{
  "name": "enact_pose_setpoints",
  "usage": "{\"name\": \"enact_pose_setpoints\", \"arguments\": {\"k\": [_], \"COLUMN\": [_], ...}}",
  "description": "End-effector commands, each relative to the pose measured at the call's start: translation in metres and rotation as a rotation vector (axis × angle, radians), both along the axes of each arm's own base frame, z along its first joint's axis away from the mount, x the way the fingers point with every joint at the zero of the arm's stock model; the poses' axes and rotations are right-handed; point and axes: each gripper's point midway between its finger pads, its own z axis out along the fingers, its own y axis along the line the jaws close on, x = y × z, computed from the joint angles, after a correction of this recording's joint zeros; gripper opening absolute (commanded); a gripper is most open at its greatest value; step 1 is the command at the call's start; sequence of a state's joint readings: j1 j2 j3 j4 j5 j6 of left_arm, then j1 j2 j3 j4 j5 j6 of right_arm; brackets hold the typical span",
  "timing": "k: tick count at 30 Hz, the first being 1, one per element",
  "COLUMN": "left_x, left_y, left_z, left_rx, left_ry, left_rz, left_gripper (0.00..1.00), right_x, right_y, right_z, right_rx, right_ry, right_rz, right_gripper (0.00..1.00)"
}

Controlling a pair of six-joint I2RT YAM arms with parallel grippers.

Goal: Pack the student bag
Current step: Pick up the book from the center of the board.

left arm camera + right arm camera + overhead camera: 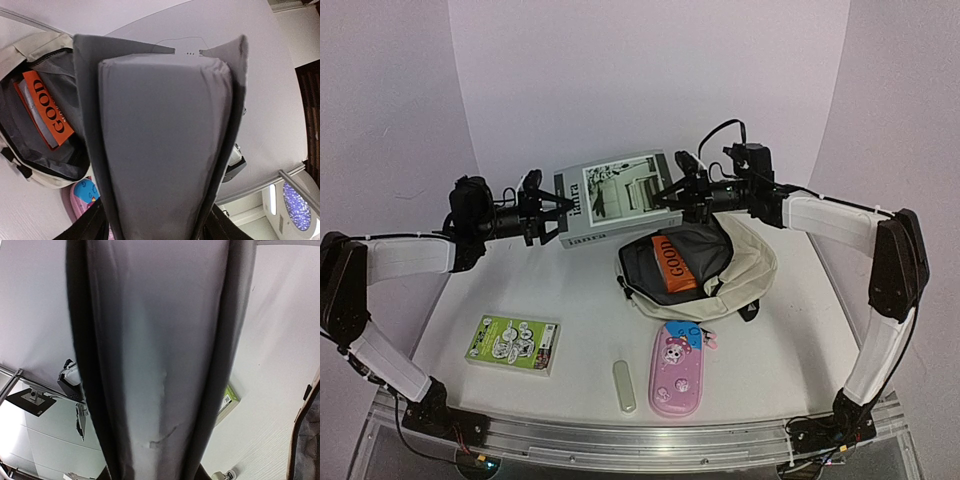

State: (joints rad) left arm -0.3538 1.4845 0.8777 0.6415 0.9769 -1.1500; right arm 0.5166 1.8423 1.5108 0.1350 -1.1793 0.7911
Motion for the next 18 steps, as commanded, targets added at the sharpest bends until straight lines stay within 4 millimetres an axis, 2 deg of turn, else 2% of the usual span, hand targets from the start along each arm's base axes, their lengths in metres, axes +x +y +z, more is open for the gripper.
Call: {"name": "enact_pose_setpoints", "arguments": {"k": [1, 4, 5, 8, 10, 11, 13, 15, 18], "left_x": [-0.013, -0.013, -0.013, -0.011, -0.005, -0.002, 0.005, 0.011, 0.018], "left_y": [-0.003, -0.003, -0.003, -0.002, 0.000, 0.000, 0.003, 0.008, 0.015], "left_z": [0.018, 0.018, 0.018, 0.017, 0.011, 0.007, 0.002, -0.002, -0.009], "left_rx": [-0.072, -0.099, -0.109, -0.124, -0.116, -0.109, -0.094, -0.089, -0.075], "left_ry": [-0.078, -0.078, -0.078, -0.070, -0.042, -0.029, -0.004, 0.013, 0.041], "left_rz": [-0.076, -0.082, -0.082, -0.066, -0.029, -0.007, 0.039, 0.086, 0.143], "left_gripper": [0.53, 0.47, 0.45, 0.37, 0.30, 0.27, 0.24, 0.23, 0.21], "right_x": [-0.008, -0.005, -0.003, 0.005, 0.021, 0.032, 0.056, 0.075, 0.091], "right_y": [0.007, 0.010, 0.011, 0.011, 0.004, -0.001, -0.016, -0.033, -0.060], "right_z": [0.024, 0.015, 0.013, 0.008, 0.001, -0.005, -0.019, -0.045, -0.070], "right_rx": [0.064, 0.057, 0.055, 0.043, 0.024, 0.008, -0.047, -0.214, -0.461], "right_ry": [-0.080, -0.054, -0.047, -0.035, -0.026, -0.019, -0.012, -0.060, -0.169], "right_rz": [0.051, 0.053, 0.051, 0.022, -0.044, -0.088, -0.189, -0.296, -0.423], "right_gripper": [0.16, 0.18, 0.22, 0.44, 0.61, 0.66, 0.71, 0.74, 0.70]}}
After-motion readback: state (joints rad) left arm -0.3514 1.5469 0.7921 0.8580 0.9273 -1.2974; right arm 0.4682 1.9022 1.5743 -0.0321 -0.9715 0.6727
